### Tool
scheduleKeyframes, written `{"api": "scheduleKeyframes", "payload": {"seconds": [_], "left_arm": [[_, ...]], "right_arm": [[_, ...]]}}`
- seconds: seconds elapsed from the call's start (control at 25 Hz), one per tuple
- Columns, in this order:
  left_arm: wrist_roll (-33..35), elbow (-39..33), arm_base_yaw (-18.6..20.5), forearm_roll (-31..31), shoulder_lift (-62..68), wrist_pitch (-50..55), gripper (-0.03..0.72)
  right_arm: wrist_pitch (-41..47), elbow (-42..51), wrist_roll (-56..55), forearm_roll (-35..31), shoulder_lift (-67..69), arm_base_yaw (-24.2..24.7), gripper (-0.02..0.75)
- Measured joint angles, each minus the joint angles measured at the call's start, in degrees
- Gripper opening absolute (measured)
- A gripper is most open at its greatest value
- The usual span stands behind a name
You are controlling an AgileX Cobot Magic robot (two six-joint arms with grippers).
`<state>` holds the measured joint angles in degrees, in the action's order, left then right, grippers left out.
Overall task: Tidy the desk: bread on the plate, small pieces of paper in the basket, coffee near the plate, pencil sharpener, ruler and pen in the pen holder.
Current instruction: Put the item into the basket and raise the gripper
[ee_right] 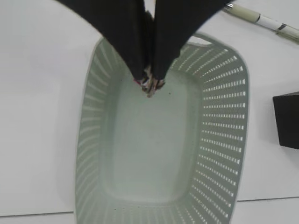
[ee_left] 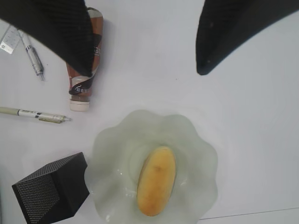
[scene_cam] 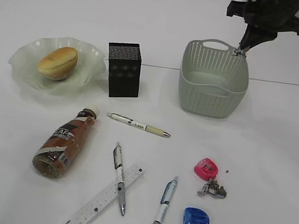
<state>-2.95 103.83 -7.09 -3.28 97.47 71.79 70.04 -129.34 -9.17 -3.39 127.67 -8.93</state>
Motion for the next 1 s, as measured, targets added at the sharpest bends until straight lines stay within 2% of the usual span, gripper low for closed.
{"api": "scheduleKeyframes", "payload": {"seconds": [0.36, 0.48, 0.56, 0.8, 0.88, 1.0], "left_arm": [[0.0, 0.0, 0.0, 0.0, 0.0, 0.0, 0.491], [0.0, 0.0, 0.0, 0.0, 0.0, 0.0, 0.491], [0.0, 0.0, 0.0, 0.0, 0.0, 0.0, 0.491], [0.0, 0.0, 0.0, 0.0, 0.0, 0.0, 0.489], [0.0, 0.0, 0.0, 0.0, 0.0, 0.0, 0.489], [0.0, 0.0, 0.0, 0.0, 0.0, 0.0, 0.489]], "right_arm": [[-4.97, -0.51, 2.33, -2.51, 6.98, 0.09, -0.003], [-5.47, -0.86, 3.19, -2.72, 8.01, 0.09, 0.029], [-5.76, -0.86, 3.45, -2.72, 8.51, 0.09, 0.104], [-8.15, -0.86, 3.86, -3.95, 8.83, 0.09, 0.5], [-8.39, -0.86, 4.46, -4.1, 8.83, 0.09, 0.547], [-8.39, -0.86, 5.71, -4.24, 8.83, 0.09, 0.569]]}}
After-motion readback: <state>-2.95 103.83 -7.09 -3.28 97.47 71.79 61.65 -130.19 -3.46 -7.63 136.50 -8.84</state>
